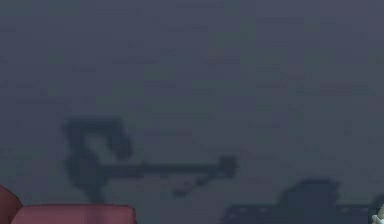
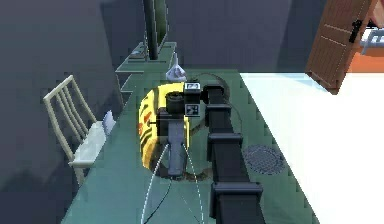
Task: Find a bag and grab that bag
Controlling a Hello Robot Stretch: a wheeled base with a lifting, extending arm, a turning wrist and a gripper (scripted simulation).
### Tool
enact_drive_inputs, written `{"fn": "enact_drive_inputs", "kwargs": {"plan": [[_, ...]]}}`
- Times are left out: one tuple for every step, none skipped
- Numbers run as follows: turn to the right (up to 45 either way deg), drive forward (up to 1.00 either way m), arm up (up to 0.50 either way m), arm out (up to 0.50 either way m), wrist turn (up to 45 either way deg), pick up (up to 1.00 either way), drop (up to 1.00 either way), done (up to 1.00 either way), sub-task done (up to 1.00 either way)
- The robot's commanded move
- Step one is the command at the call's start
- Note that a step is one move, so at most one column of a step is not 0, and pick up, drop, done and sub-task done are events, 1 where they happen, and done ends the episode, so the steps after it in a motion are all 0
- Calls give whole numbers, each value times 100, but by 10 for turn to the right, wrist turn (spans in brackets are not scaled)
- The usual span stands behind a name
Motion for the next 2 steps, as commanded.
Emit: {"fn": "enact_drive_inputs", "kwargs": {"plan": [[0,0,0,0,450,0,0,0,0],[0,0,0,0,450,0,0,0,0]]}}
